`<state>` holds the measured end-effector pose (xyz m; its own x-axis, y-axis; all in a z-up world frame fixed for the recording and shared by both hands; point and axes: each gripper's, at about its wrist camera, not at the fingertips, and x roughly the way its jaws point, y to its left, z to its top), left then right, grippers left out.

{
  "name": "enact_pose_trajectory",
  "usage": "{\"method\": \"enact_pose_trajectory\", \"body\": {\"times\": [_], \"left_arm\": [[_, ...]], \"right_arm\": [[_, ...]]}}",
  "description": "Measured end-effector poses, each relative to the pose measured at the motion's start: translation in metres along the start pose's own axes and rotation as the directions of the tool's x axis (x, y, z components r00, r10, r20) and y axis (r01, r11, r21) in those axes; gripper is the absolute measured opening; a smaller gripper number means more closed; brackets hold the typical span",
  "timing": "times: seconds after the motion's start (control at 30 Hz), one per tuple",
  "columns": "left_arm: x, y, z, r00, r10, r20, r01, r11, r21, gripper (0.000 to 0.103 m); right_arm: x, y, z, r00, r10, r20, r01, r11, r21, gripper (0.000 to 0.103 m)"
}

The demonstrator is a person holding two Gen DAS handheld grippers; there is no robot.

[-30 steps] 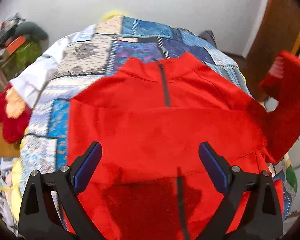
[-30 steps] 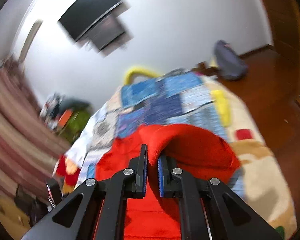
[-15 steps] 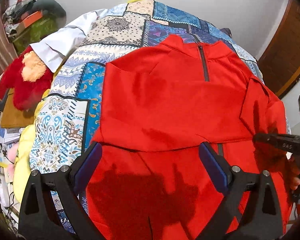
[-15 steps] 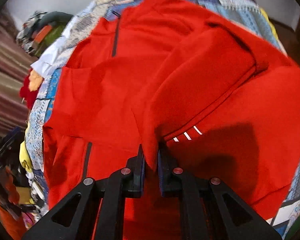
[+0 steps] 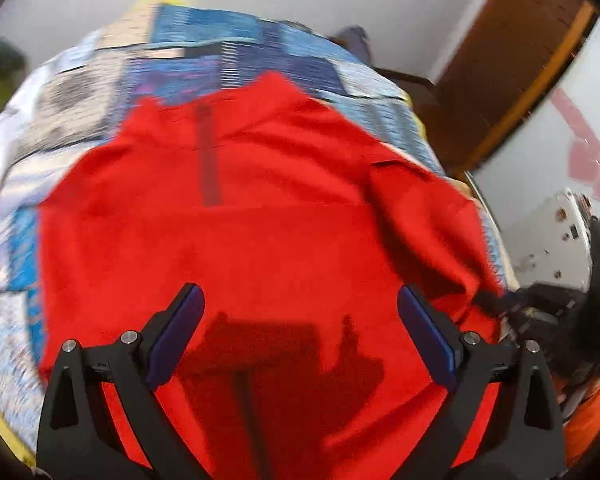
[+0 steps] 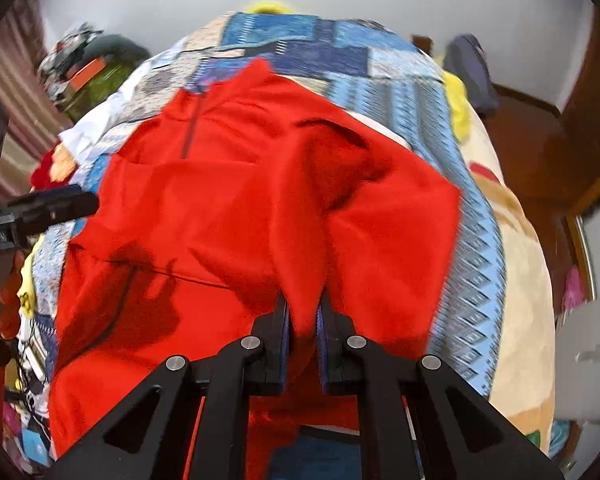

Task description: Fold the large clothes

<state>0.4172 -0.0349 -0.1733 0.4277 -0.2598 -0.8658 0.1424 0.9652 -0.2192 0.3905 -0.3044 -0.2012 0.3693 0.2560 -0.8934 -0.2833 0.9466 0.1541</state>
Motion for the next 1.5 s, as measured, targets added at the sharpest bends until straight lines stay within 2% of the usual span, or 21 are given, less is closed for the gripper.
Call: {"method": "enact_pose_trajectory", "body": {"times": [0.1, 0.23, 0.37, 0.4, 0.43, 0.47, 0.5, 0.53, 0.67, 0.77, 0.83, 0.9, 0.97, 1.03, 1.13, 1.17, 1.23, 1.27, 1.33, 1.43, 1.5], "left_arm": [[0.031, -0.031, 0.021, 0.998, -0.033, -0.049, 0.034, 0.999, 0.020, 0.098], [0.069, -0.061, 0.041, 0.992, -0.071, -0.108, 0.072, 0.997, 0.010, 0.096], [0.105, -0.077, 0.056, 0.986, -0.073, -0.151, 0.071, 0.997, -0.016, 0.080], [0.112, -0.080, 0.058, 0.984, -0.078, -0.162, 0.075, 0.997, -0.025, 0.070], [0.120, -0.081, 0.061, 0.981, -0.082, -0.177, 0.075, 0.996, -0.044, 0.055], [0.125, -0.082, 0.062, 0.978, -0.094, -0.187, 0.084, 0.995, -0.062, 0.028], [0.129, -0.083, 0.061, 0.974, -0.110, -0.198, 0.095, 0.992, -0.080, 0.014], [0.129, -0.083, 0.061, 0.974, -0.110, -0.198, 0.094, 0.992, -0.088, 0.004], [0.095, -0.087, 0.064, 0.994, -0.067, -0.084, 0.065, 0.997, -0.032, 0.003], [0.042, -0.085, 0.065, 0.998, 0.002, 0.060, -0.004, 0.999, 0.035, 0.003], [0.010, -0.080, 0.065, 0.987, 0.061, 0.148, -0.070, 0.996, 0.057, 0.003], [-0.023, -0.070, 0.062, 0.957, 0.147, 0.250, -0.169, 0.983, 0.070, 0.003], [-0.039, -0.058, 0.061, 0.939, 0.181, 0.291, -0.208, 0.976, 0.064, 0.003], [-0.046, -0.041, 0.059, 0.937, 0.192, 0.292, -0.212, 0.976, 0.039, 0.003], [-0.045, -0.004, 0.050, 0.944, 0.195, 0.265, -0.202, 0.979, -0.001, 0.003], [-0.042, 0.008, 0.045, 0.946, 0.203, 0.251, -0.207, 0.978, -0.011, 0.006], [-0.028, 0.033, 0.032, 0.942, 0.266, 0.206, -0.265, 0.964, -0.029, 0.015], [-0.020, 0.044, 0.027, 0.939, 0.296, 0.176, -0.295, 0.955, -0.029, 0.026], [0.001, 0.069, 0.011, 0.930, 0.359, 0.078, -0.359, 0.933, -0.013, 0.040], [0.020, 0.095, -0.008, 0.928, 0.370, -0.036, -0.371, 0.929, -0.004, 0.040], [0.020, 0.099, -0.013, 0.942, 0.327, -0.073, -0.329, 0.944, -0.025, 0.041]], "right_arm": [[0.020, -0.013, -0.009, 0.999, -0.029, -0.028, 0.030, 0.999, 0.012, 0.008], [0.028, -0.025, -0.016, 1.000, 0.007, -0.009, -0.006, 1.000, 0.017, 0.008], [0.029, -0.032, -0.016, 0.999, 0.052, 0.006, -0.052, 0.998, 0.034, 0.008], [0.030, -0.033, -0.017, 0.998, 0.062, 0.009, -0.063, 0.997, 0.042, 0.008], [0.030, -0.034, -0.017, 0.997, 0.071, 0.011, -0.071, 0.996, 0.049, 0.008], [0.031, -0.036, -0.017, 0.997, 0.080, 0.013, -0.081, 0.995, 0.056, 0.008], [0.031, -0.036, -0.018, 0.996, 0.087, 0.014, -0.088, 0.994, 0.062, 0.008], [0.030, -0.037, -0.017, 0.995, 0.094, 0.014, -0.095, 0.993, 0.066, 0.008], [0.017, -0.035, -0.013, 0.995, 0.096, 0.024, -0.097, 0.994, 0.056, 0.008], [-0.008, -0.037, -0.008, 0.992, 0.084, 0.091, -0.088, 0.995, 0.041, 0.008], [-0.023, -0.037, -0.003, 0.989, 0.081, 0.127, -0.087, 0.995, 0.039, 0.008], [-0.036, -0.036, 0.002, 0.986, 0.035, 0.162, -0.041, 0.999, 0.035, 0.008], [-0.039, -0.035, 0.008, 0.983, -0.006, 0.186, 0.000, 1.000, 0.028, 0.008], [-0.029, -0.032, 0.012, 0.987, -0.021, 0.161, 0.014, 0.999, 0.040, 0.008], [0.004, -0.027, 0.015, 0.996, -0.057, 0.070, 0.054, 0.998, 0.039, 0.008], [0.018, -0.025, 0.013, 0.996, -0.082, 0.030, 0.081, 0.996, 0.029, 0.008], [0.044, -0.018, 0.008, 0.988, -0.154, -0.030, 0.154, 0.988, -0.009, 0.008], [0.048, -0.013, 0.005, 0.983, -0.184, 0.002, 0.184, 0.982, -0.038, 0.008], [0.046, -0.007, 0.002, 0.974, -0.223, 0.038, 0.225, 0.972, -0.070, 0.008], [0.045, -0.004, 0.001, 0.970, -0.242, 0.036, 0.244, 0.966, -0.085, 0.008], [0.043, -0.005, 0.002, 0.973, -0.228, 0.026, 0.229, 0.971, -0.066, 0.008]]}}
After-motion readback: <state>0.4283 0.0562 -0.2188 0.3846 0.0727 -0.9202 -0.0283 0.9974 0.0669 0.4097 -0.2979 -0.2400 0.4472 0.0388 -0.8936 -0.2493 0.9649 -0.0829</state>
